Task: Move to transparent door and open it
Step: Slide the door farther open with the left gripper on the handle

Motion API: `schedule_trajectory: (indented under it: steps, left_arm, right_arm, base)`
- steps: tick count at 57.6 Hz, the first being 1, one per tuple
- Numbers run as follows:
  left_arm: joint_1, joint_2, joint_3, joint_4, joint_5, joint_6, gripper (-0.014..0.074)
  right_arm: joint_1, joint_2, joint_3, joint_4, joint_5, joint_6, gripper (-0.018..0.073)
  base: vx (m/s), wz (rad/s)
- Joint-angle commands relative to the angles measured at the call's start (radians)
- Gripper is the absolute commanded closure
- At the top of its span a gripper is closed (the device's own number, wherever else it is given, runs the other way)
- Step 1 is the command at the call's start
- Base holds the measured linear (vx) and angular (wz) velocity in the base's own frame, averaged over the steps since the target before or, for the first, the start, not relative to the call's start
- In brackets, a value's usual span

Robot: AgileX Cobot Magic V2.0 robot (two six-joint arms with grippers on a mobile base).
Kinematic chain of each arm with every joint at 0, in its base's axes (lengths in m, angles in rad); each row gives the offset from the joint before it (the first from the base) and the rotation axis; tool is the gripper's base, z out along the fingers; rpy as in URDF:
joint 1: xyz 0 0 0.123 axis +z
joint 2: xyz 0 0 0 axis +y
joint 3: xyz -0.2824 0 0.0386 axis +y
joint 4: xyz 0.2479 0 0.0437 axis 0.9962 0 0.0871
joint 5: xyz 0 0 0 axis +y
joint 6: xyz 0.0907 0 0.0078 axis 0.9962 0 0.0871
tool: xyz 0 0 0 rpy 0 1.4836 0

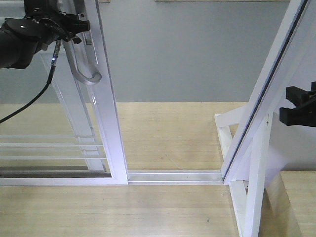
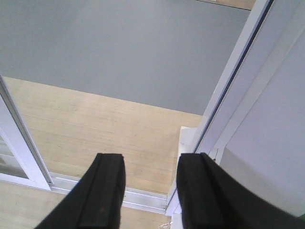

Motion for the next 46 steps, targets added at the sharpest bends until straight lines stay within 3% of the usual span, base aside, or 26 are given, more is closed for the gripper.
schedule_trajectory:
  steps: [1,19,27,37,46]
  left_arm:
    - [0.03,-0.087,-0.031,0.026,-0.004,0.0,0.0136]
    - [0.113,-0.159,0.087,0.03,0.03,0.001,0.0136]
    - [0.146,-0.184,0.144,0.082,0.036,0.005,0.0136]
    - [0.207,-0.196,0.179,0.081,0.036,0.005,0.0136]
    - [0.254,-0.212,0.179,0.079,0.132,0.005,0.0136]
  right_arm:
    - [-0.003,-0.01,-0.029,-0.018,-0.066,0.002,0.0215]
    - [-0.003,-0.01,-0.029,-0.02,-0.067,0.002,0.0215]
    - [-0.003,-0.01,-0.029,-0.02,-0.067,0.002,0.0215]
    - [-0.003,-0.01,-0.029,-0.019,-0.066,0.002,0.0215]
    - [-0.003,-0.01,-0.029,-0.019,-0.066,0.002,0.0215]
  base:
    - [0.0,0.0]
    - [0.0,0.0]
    - [0.0,0.0]
    - [0.0,0.0]
    - [0.0,0.0]
